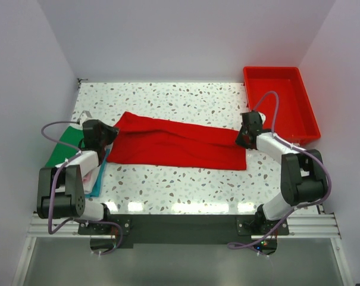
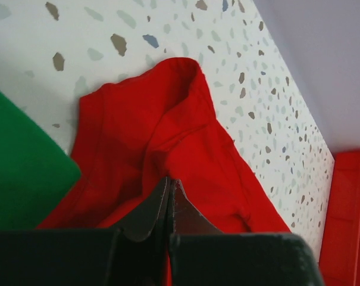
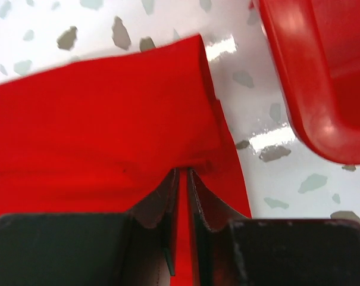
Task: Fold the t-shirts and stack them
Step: Fold the tshirt
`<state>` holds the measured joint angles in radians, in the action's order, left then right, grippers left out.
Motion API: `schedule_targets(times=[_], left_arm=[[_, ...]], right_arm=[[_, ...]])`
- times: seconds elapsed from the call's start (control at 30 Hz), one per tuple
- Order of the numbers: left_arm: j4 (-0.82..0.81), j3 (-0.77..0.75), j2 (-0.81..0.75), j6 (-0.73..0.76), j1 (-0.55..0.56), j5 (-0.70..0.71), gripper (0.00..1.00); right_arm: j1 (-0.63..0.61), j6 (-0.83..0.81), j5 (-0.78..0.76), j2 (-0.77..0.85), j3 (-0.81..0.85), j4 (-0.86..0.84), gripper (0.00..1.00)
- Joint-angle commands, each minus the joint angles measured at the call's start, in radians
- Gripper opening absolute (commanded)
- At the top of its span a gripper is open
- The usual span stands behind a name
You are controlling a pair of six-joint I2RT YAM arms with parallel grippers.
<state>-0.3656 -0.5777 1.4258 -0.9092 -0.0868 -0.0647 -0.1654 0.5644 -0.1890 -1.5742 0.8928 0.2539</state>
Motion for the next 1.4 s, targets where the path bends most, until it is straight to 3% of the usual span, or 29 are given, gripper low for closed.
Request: schedule_targets(times=[0.0,0.1,0.23,0.9,1.37], left_arm=[[0.059,0.024,-0.044,-0.014,-0.008,0.058,0.00],[0.059,0.036,-0.053,-0.010,-0.008,0.059,0.00],[0.062,0.042,-0.070,0.000,-0.008,0.051,0.09],[0.040,0.079,-0.123,0.006,-0.007,-0.006,0.02],[0.126,0.038,-0.111,-0.005,-0.007,0.054,0.02]], right_arm=[[-0.003,0.026,0.010,0.072,-0.029,-0.065,0.16],[-0.002,0.032,0.022,0.092,-0.032,-0.061,0.25],[-0.002,0.034,0.025,0.125,-0.037,-0.056,0.33],[-0.005,0.043,0.030,0.120,0.001,-0.012,0.34],[-0.005,0.051,0.057,0.069,0.074,0.025,0.35]])
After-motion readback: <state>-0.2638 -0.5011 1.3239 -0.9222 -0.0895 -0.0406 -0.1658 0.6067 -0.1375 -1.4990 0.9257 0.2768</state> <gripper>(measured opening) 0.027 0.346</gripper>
